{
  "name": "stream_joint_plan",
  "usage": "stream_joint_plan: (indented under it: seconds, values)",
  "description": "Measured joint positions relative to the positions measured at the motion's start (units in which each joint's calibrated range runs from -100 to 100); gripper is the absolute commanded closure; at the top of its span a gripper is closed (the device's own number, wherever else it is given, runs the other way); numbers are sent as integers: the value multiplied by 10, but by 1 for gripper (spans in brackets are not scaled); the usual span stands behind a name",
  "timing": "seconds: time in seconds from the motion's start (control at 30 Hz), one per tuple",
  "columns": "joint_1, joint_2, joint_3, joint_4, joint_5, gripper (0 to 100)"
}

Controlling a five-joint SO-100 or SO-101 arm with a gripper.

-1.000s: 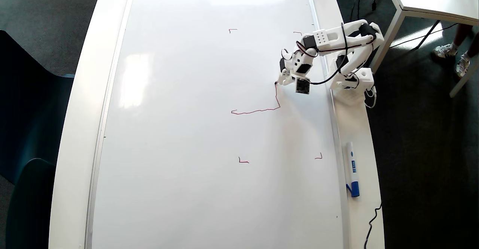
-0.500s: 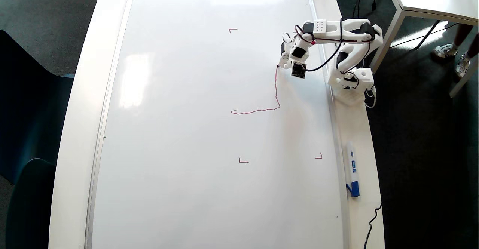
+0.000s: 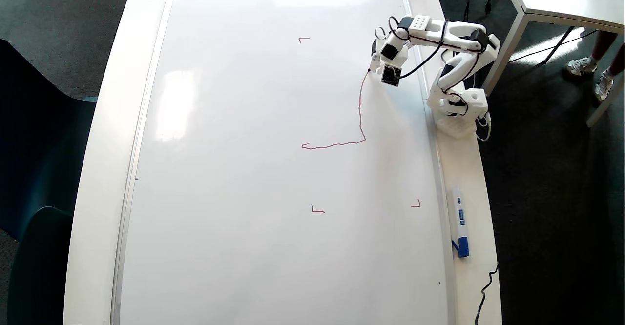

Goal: Draw on a whiteboard a robot head using a pen attached to the gripper

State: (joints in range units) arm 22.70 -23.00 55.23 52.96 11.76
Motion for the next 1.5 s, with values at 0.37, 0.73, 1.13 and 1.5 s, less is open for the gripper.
stream_joint_plan:
  seconds: [0.37, 0.73, 1.13, 1.5]
  values:
    - [51, 114, -105, 0, 25, 99]
    - [63, 124, -116, -46, 33, 99]
    - [26, 225, -233, -59, 8, 99]
    - [-3, 318, -354, -63, -3, 99]
